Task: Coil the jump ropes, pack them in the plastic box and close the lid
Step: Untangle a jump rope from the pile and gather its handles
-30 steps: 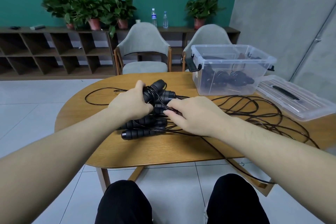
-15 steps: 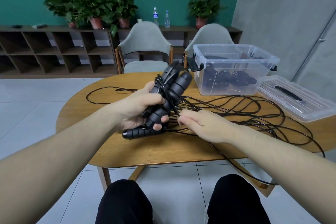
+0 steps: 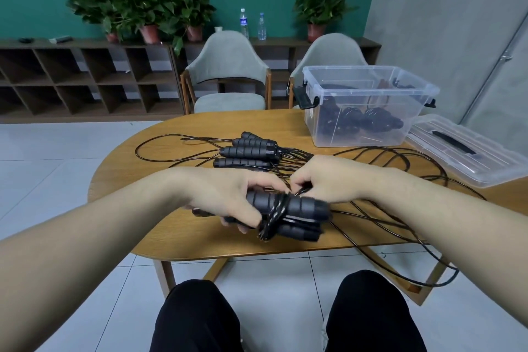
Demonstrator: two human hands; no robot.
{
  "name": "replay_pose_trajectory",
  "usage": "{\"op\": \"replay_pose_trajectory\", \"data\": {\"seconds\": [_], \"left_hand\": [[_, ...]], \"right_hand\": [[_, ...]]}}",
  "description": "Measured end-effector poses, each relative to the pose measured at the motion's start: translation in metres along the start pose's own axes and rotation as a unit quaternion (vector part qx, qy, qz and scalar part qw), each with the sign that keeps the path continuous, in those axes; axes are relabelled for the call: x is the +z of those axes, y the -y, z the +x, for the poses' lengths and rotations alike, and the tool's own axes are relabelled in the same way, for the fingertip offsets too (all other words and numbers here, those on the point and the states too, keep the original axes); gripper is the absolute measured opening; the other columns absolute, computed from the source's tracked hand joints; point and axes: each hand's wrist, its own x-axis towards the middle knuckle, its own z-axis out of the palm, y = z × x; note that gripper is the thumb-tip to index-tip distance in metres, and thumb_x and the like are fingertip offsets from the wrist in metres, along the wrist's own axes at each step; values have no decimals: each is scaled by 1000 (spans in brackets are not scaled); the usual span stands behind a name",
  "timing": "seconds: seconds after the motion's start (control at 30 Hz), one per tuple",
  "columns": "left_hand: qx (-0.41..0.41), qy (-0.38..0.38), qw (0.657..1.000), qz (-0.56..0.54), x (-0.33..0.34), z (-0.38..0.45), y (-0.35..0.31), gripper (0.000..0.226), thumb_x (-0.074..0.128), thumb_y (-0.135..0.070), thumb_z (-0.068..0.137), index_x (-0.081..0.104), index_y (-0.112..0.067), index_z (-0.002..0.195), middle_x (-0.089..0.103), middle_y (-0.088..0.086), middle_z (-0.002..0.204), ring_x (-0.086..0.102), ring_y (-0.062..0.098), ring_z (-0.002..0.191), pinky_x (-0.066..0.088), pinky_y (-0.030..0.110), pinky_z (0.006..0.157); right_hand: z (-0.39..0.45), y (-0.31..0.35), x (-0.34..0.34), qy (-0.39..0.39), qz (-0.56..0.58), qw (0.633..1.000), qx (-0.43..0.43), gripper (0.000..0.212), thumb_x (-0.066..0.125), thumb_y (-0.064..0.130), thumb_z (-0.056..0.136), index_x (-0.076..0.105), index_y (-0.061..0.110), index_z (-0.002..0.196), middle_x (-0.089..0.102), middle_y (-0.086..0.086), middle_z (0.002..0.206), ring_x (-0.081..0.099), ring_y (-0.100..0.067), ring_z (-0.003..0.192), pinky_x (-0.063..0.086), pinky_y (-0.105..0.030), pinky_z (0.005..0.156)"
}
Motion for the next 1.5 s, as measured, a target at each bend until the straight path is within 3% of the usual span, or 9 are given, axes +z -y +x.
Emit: {"op": "replay_pose_trajectory", "data": {"seconds": [0.13,0.3,0.47,0.63,0.83,0.97,1.1,1.27,1.5], "left_hand": [[-48,40,948,313,6,1,-17,55,73,-36,72,51,-54,119,63,-3,119,65,22,98,56,47,88],[-149,-36,826,542,9,0,-39,53,66,-37,87,40,-41,133,58,-8,121,60,19,94,51,34,75],[-197,-174,758,597,-1,-3,-37,66,59,-27,90,21,-32,143,52,-3,132,48,18,69,46,31,57],[-214,-288,741,567,-21,4,-9,92,60,-23,91,-3,-41,155,46,3,135,51,18,65,44,29,45],[-185,-436,806,354,-39,16,39,66,59,-33,93,20,-40,146,49,8,132,58,29,78,52,37,61],[-113,-534,837,44,-47,18,59,63,62,-23,94,22,-37,141,63,10,107,69,35,72,62,48,62],[5,-576,758,-307,-40,22,55,50,58,-16,98,25,-35,131,64,15,109,69,26,68,60,43,61],[101,-465,652,-591,-34,28,49,39,57,-22,100,40,-21,135,62,18,112,72,29,76,57,35,58],[178,-418,597,-661,-35,39,47,45,56,-27,97,48,-11,138,59,15,103,64,24,64,50,30,51]], "right_hand": [[9,3,-9,11,-25,999,19,38,69,55,84,59,21,71,54,6,62,47,-7,59,41,-29,56],[13,8,-16,-54,-12,998,23,29,65,51,89,66,23,78,62,5,70,51,-7,61,43,-29,57],[22,6,-13,-117,67,990,45,26,61,47,94,64,23,87,59,11,72,53,-7,64,46,-28,62],[20,-23,8,-59,77,989,113,30,63,46,93,55,22,77,61,6,68,56,-7,62,51,-30,64],[1,-53,17,-21,-16,981,191,26,57,47,96,60,25,82,67,5,72,62,-12,70,52,-31,66],[-9,-68,26,-8,-66,976,207,27,57,49,95,58,25,81,66,7,70,58,-6,67,49,-27,62],[-12,-78,33,-64,21,975,212,31,55,47,97,56,21,81,73,10,73,61,1,62,50,-28,64],[-16,-59,27,-86,116,979,144,23,42,37,106,50,26,87,68,7,68,61,-1,63,46,-22,65],[-30,-48,37,-16,177,975,136,30,31,47,105,57,32,102,52,9,67,53,-5,63,46,-26,68]]}}
